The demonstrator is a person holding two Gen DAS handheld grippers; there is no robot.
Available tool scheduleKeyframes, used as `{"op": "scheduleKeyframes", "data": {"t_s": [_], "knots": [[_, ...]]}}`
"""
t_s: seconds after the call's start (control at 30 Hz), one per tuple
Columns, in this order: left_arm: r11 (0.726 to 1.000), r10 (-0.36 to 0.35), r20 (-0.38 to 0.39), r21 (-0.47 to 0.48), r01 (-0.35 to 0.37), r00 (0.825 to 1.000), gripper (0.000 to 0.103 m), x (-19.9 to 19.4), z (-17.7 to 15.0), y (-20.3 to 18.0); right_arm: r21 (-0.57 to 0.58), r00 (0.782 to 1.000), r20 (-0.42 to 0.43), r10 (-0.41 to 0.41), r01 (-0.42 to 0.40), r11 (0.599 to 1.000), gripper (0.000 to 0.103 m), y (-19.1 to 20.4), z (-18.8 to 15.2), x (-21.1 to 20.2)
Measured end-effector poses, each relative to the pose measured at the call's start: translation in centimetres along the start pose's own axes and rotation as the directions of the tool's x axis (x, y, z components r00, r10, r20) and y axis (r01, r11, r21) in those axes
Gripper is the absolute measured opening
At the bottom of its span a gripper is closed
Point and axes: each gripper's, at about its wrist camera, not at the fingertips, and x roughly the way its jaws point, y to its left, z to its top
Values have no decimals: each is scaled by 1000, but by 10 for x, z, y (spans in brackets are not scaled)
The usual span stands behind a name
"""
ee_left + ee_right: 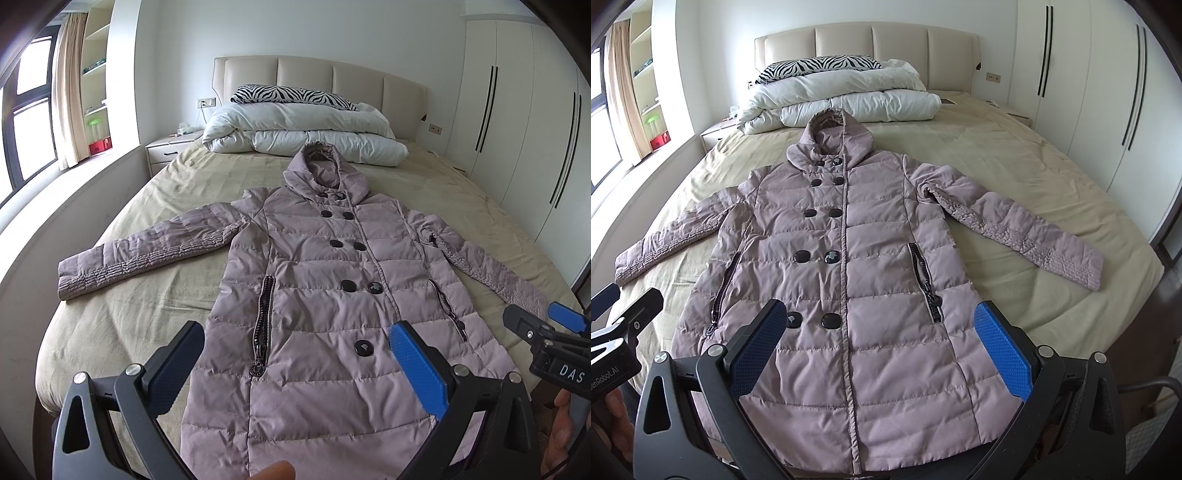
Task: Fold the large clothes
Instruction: 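Grasp the cuff of the sleeve nearest the left tool with the left tool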
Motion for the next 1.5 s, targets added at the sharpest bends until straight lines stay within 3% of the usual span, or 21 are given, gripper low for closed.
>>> {"op": "scheduleKeyframes", "data": {"t_s": [0.1,0.2,0.3,0.4,0.43,0.47,0.53,0.63,0.77,0.87,1.07,1.2,1.23,1.3,1.4,1.43,1.5], "knots": [[990,-127,-78,-70,122,989,103,17,-5,21,12,1000,3,8,-8,1000,103,0,-7,5],[938,-284,-89,-233,257,955,103,37,-13,61,25,1000,-5,28,-28,999,103,3,-13,13],[923,-254,-10,-300,240,967,103,40,-11,104,12,999,-15,48,-48,999,103,13,-17,24],[896,-215,-45,-408,178,976,103,53,-7,162,-6,997,-25,76,-76,997,103,29,-13,31],[859,-223,-30,-479,182,974,103,58,-7,189,-6,996,-26,85,-85,996,103,32,-9,32],[802,-241,30,-556,217,970,103,60,-11,219,-5,995,-28,97,-97,995,103,35,-2,34],[673,-237,149,-688,273,960,103,66,-22,281,-1,992,-31,120,-120,993,103,43,3,39],[455,-193,259,-831,320,946,102,82,-42,360,10,988,-32,149,-148,989,103,53,7,47],[269,-101,321,-902,337,942,102,101,-62,421,30,983,-44,180,-179,983,103,65,15,64],[159,-77,337,-925,345,938,100,120,-69,441,43,977,-65,203,-201,979,103,75,20,77],[-5,-8,351,-936,351,936,95,151,-69,472,6,975,-97,200,-201,980,103,96,21,92],[-107,44,339,-934,342,940,86,170,-75,496,2,974,-108,200,-201,980,103,101,19,98],[-115,51,334,-934,338,941,82,174,-74,500,4,973,-112,201,-202,979,103,101,18,99],[-107,58,318,-941,322,946,74,178,-70,505,7,972,-122,203,-204,979,103,101,15,103],[-74,47,281,-956,284,959,37,183,-66,508,5,970,-133,205,-207,978,103,102,11,109],[-51,44,265,-962,268,963,23,183,-65,508,5,969,-135,206,-208,978,103,102,9,111],[28,60,246,-969,245,967,20,178,-56,504,11,968,-138,211,-212,977,103,99,7,116]]}}
